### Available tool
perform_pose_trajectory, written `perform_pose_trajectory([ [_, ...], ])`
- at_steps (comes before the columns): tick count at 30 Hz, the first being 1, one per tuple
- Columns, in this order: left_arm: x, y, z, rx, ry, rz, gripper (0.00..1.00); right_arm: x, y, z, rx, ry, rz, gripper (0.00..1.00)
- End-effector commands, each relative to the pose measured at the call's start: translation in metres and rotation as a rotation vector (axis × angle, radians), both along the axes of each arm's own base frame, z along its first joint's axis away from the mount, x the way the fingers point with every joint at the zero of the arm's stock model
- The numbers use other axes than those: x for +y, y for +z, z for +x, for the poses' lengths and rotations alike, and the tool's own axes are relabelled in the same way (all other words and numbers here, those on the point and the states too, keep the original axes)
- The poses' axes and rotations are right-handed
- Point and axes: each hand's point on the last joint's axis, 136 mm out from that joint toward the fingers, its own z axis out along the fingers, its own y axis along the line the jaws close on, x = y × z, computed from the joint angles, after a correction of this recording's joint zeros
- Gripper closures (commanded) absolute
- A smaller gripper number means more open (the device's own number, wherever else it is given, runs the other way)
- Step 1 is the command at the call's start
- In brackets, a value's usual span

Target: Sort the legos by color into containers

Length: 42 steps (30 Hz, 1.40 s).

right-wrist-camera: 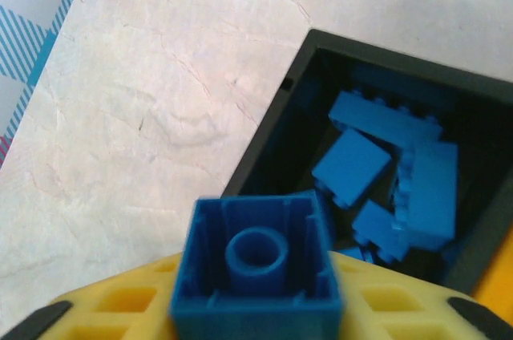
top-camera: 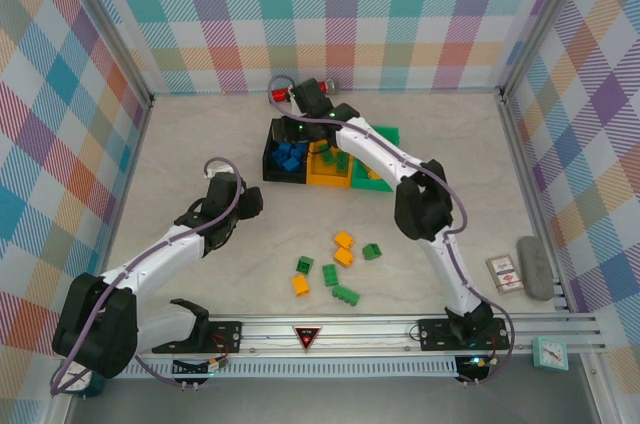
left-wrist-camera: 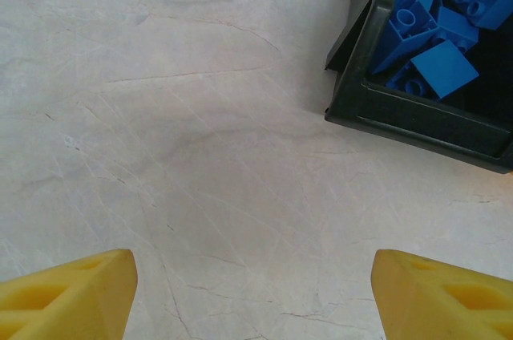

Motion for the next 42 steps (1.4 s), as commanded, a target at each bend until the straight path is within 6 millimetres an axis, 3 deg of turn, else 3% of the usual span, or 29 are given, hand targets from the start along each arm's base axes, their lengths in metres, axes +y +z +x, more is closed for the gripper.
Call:
perform_pose_trajectory([
  [1,0.007,0.008,0.000,-0.018,0.032,-0.009,0.23,0.003,-0.003,0.004,0.030,0.039,-0.009,0.48],
  [4,0.007,0.008,0.000,-0.018,0.032,-0.007,0.23,0.008,-0.003,0.005,0.042,0.052,0.017,0.41],
  [9,0.007,0.008,0.001,-0.017,0.032,-0.005,0.23,0.009,0.002,-0.006,0.040,0.082,0.030,0.40],
  [18,0.004,0.005,0.002,-0.008,0.025,-0.015,0.23,0.001,0.022,-0.050,-0.060,0.169,0.042,0.41],
  [34,-0.004,-0.001,0.003,0.011,-0.017,-0.031,0.23,-0.081,-0.014,-0.113,-0.088,0.116,-0.089,0.41],
  [42,-0.051,-0.004,-0.007,0.013,-0.232,-0.217,0.23,-0.135,-0.019,-0.128,-0.098,0.025,-0.099,0.40],
])
